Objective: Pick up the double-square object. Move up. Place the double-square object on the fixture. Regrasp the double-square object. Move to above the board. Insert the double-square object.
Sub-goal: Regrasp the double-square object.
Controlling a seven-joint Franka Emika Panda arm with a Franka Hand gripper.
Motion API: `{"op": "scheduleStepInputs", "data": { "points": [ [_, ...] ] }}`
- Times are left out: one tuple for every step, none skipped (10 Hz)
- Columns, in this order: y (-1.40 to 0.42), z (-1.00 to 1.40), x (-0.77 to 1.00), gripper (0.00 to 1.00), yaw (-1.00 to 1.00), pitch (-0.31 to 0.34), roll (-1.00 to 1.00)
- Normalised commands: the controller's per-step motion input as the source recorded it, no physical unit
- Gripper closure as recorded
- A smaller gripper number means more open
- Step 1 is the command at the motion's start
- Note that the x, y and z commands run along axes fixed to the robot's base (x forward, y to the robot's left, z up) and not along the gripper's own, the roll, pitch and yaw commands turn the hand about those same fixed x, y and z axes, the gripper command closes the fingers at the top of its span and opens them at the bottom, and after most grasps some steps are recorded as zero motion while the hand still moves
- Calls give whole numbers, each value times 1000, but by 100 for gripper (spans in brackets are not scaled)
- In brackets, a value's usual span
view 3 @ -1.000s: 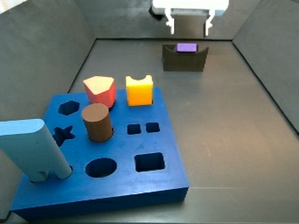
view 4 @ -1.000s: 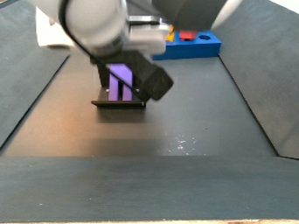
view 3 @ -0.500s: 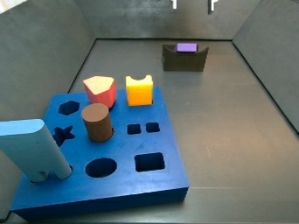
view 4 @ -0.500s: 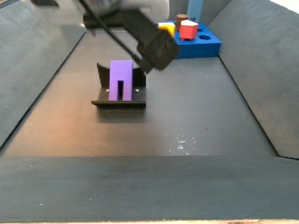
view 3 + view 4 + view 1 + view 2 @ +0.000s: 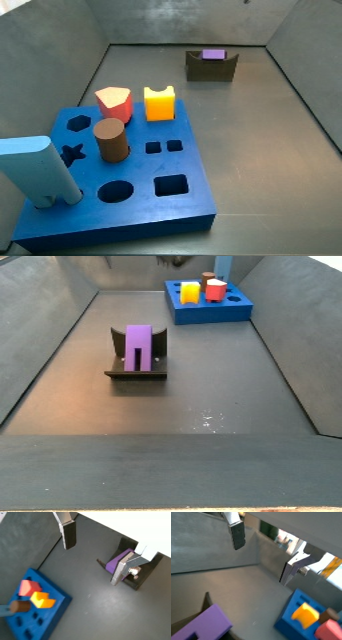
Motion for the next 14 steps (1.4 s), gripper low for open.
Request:
{"op": "scheduleStepInputs", "data": {
  "points": [
    [-51,50,-23,0,13,40,1000],
    [-45,28,-19,0,13,39,1000],
    [-40,15,-24,0,13,34,1000],
    [-30,12,-36,0,14,28,1000],
    [-27,11,-38,0,14,23,1000],
    [-28,7,-35,0,15,16,1000],
    [-27,3,-33,0,16,13,1000],
    [-22,6,-26,0,17,6,1000],
    [-21,8,-25,0,18,4,1000],
    [-20,8,-27,0,20,5,1000],
    [-21,14,-23,0,21,7,1000],
    [-20,23,-11,0,23,14,1000],
    [-25,9,3,0,25,17,1000],
    [-25,-4,18,0,27,23,1000]
  ]
}}
